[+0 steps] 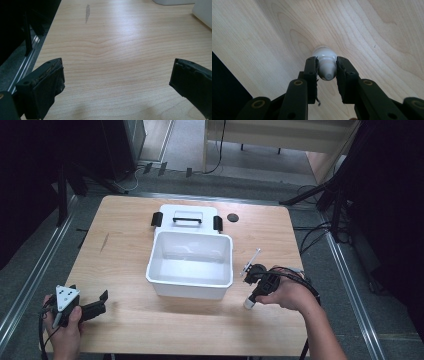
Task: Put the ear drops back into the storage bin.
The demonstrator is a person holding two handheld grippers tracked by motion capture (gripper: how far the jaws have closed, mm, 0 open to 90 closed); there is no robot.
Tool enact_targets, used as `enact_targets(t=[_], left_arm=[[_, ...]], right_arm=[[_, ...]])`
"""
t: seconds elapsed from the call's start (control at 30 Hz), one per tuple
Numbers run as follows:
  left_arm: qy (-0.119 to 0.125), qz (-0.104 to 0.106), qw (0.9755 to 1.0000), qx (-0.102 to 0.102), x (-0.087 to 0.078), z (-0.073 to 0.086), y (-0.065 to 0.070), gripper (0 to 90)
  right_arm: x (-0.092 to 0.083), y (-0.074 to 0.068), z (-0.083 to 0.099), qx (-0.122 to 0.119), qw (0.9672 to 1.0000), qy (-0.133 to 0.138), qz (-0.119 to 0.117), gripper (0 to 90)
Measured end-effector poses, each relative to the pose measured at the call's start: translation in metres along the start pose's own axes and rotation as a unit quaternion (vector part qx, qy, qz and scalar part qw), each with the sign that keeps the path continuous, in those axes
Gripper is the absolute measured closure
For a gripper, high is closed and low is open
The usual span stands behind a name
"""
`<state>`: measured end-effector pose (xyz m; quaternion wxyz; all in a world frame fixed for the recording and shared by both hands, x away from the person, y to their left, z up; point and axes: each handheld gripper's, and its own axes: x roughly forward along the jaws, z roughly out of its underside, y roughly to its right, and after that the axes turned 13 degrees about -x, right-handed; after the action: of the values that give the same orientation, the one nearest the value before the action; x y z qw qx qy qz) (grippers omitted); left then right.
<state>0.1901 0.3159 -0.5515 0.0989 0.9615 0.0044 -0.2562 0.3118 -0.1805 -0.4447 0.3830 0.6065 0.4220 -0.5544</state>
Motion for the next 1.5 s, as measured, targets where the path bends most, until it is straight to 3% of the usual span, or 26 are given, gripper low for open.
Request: enact_targets(t=[0.3, 0.9, 1.17, 1.5], left_arm=[[0.000, 0.000, 1.0000, 0.000, 0.000, 0.000, 0.000, 0.0], [0.000, 0.000, 1.0000, -0.001, 0.000, 0.000, 0.000, 0.0], [-0.001, 0.000, 1.0000, -0.001, 0.000, 0.000, 0.000, 0.0], [-0.003, 0.001, 1.0000, -0.001, 0.001, 0.000, 0.000, 0.0]], right_arm=[[-0.023, 0.002, -0.005, -0.015, 0.9999, -0.001, 0.009, 71.8], [-0.092, 0.001, -0.029, -0.047, 0.9985, -0.003, 0.029, 71.9], [-0.118, -0.002, -0.042, -0.061, 0.9977, 0.011, 0.026, 72.0], [-0.137, -0.010, -0.065, -0.080, 0.9961, 0.021, 0.031, 72.0]])
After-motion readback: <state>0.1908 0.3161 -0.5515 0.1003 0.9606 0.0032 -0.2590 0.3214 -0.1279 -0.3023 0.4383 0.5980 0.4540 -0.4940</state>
